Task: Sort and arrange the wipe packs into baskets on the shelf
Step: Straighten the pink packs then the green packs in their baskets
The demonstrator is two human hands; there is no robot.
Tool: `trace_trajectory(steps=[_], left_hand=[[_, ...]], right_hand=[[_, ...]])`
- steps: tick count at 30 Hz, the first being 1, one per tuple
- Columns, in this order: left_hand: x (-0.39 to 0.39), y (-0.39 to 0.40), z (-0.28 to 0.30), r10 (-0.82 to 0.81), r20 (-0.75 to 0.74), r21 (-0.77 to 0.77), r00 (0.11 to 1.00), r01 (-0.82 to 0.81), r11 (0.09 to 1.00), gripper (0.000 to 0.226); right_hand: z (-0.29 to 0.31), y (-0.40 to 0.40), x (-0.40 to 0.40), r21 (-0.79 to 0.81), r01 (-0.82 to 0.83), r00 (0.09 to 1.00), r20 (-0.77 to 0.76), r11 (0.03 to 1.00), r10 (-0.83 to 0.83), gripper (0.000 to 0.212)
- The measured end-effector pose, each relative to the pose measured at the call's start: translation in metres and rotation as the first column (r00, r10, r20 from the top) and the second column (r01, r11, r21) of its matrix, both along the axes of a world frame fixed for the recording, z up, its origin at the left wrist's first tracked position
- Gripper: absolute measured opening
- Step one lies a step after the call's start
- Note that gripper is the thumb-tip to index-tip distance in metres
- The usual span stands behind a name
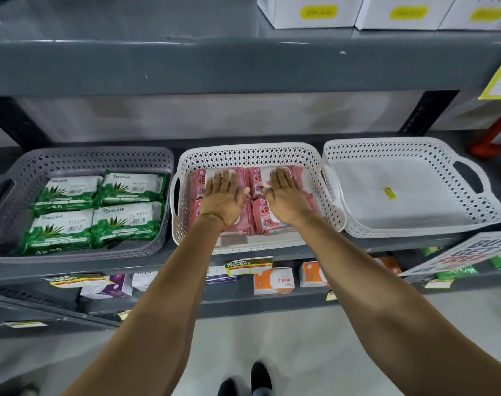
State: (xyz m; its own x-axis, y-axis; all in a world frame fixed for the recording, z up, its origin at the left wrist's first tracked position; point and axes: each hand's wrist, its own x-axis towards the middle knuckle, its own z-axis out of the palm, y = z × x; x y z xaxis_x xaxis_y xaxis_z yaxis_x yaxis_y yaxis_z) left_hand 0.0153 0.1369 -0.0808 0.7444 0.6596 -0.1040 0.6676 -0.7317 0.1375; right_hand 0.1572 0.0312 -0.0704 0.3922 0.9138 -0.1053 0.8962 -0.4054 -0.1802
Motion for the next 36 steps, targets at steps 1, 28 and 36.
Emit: trace_trajectory(steps=[1,28,36], left_hand=[[0.0,-0.001,0.0,0.001,0.003,0.008,1.0,-0.001,1.0,0.061],[-0.176,0.087,0.053,0.228,0.139,0.153,0.964,-0.249,0.956,0.063],[-0.272,0.147,0.034,0.205,0.013,0.072,0.979,-0.205,0.976,0.068]], right_hand=[[0.0,0.0,-0.001,0.002,-0.001,1.0,-0.001,1.0,0.001,0.06],[0.064,0.103,-0.17,0.374,-0.009,1.0,-0.004,0.927,0.011,0.054],[0.034,0.157,-0.266,0.13,-0.023,0.998,-0.062,0.991,0.031,0.06]])
